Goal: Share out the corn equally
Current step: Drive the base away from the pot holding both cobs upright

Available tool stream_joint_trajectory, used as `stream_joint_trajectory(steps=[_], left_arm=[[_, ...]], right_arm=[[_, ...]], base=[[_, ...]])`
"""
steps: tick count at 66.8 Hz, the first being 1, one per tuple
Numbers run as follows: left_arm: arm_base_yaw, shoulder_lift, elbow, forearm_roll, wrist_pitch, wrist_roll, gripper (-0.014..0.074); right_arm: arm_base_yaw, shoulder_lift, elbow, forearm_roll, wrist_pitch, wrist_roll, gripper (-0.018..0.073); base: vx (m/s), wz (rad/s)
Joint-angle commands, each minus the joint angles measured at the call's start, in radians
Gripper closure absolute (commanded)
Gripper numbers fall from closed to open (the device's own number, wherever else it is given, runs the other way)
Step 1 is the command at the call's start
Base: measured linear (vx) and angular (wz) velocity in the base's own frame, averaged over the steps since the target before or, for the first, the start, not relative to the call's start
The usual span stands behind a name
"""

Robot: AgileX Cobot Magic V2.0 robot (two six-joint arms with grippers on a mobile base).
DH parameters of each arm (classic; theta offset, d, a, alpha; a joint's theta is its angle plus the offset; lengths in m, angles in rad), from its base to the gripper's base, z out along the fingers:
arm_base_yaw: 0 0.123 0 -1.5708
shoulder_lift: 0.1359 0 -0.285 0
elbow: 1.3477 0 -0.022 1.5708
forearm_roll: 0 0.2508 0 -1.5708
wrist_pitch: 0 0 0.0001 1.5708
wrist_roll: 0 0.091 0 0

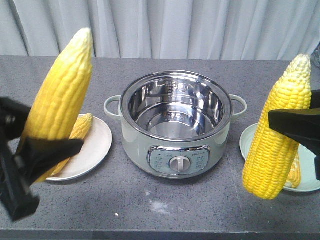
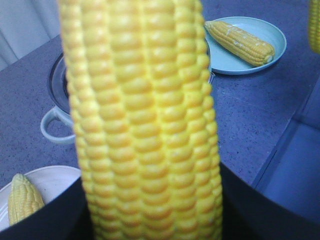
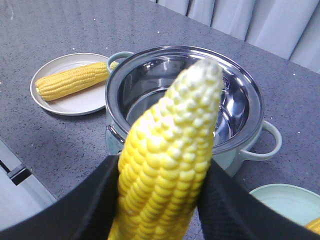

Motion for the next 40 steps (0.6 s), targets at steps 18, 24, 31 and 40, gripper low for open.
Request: stream_joint_trajectory(steps=[18, 24, 31, 40], left_arm=[[0.0, -0.161, 0.1, -0.032, -0.077, -0.003, 0.0325], [0.0, -0.165, 0.1, -0.032, -0.075, -0.003, 0.0325], [0.0, -0.165, 0.101, -0.032, -0.075, -0.003, 0.0325], [0.0, -0.165, 0.101, -0.032, -0.068, -0.002, 0.0325]], right_arm=[[-0.001, -0.004, -0.025, 0.023, -0.065, -0.005, 0.0447], [-0.001, -0.004, -0.025, 0.023, -0.065, -0.005, 0.0447], [-0.001, -0.004, -0.025, 0.023, -0.065, -0.005, 0.0447], [-0.001, -0.004, -0.025, 0.023, -0.065, -0.005, 0.0447]], base=[[0.0, 0.0], [0.0, 0.0], [0.0, 0.0], [0.0, 0.0]])
